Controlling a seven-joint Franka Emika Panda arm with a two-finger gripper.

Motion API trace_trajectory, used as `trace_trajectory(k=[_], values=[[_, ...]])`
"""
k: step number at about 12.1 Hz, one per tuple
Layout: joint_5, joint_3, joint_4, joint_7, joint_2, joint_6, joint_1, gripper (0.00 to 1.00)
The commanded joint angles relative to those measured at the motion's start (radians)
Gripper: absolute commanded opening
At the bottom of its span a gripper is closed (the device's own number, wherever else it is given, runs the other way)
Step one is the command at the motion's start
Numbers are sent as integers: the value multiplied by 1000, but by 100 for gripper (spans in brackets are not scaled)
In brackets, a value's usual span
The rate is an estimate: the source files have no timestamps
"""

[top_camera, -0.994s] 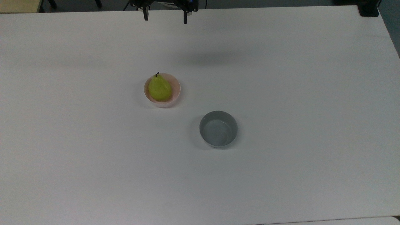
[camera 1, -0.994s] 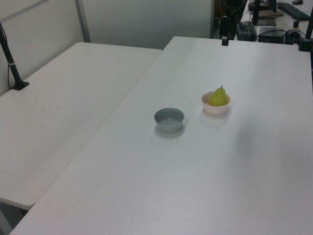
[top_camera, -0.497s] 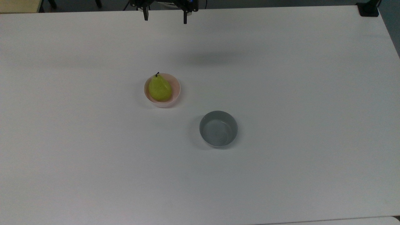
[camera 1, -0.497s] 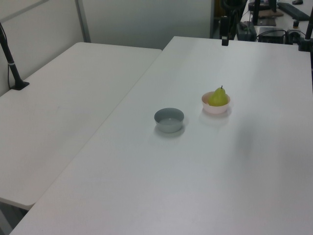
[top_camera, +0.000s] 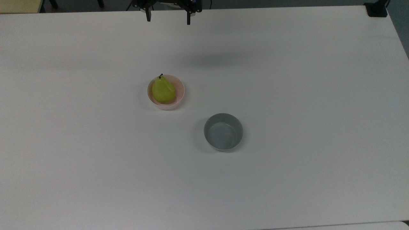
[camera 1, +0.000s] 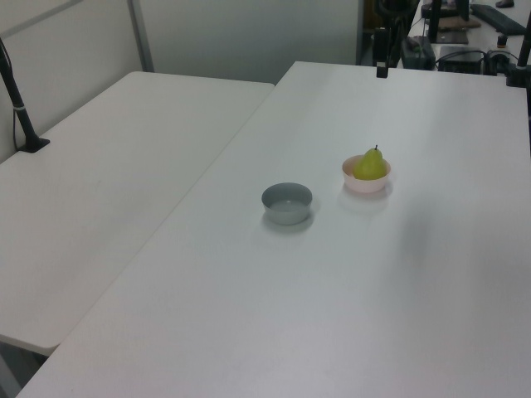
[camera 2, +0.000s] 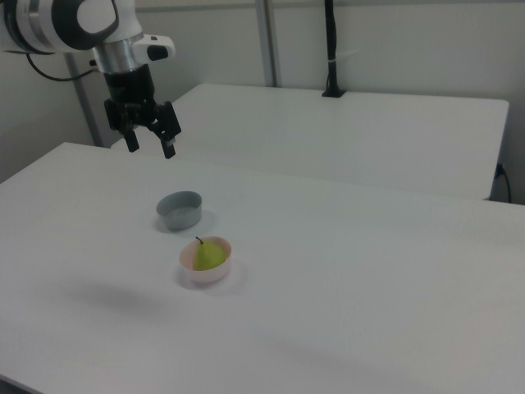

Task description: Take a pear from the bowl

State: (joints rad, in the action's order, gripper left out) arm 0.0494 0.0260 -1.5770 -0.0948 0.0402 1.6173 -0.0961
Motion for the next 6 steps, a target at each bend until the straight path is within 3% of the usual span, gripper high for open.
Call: trace_trajectory(k=[1, 6], values=[[-2, 14, -15, 114, -8, -11, 21, 100], [-5, 14, -23, 256, 18, -5, 65, 100]])
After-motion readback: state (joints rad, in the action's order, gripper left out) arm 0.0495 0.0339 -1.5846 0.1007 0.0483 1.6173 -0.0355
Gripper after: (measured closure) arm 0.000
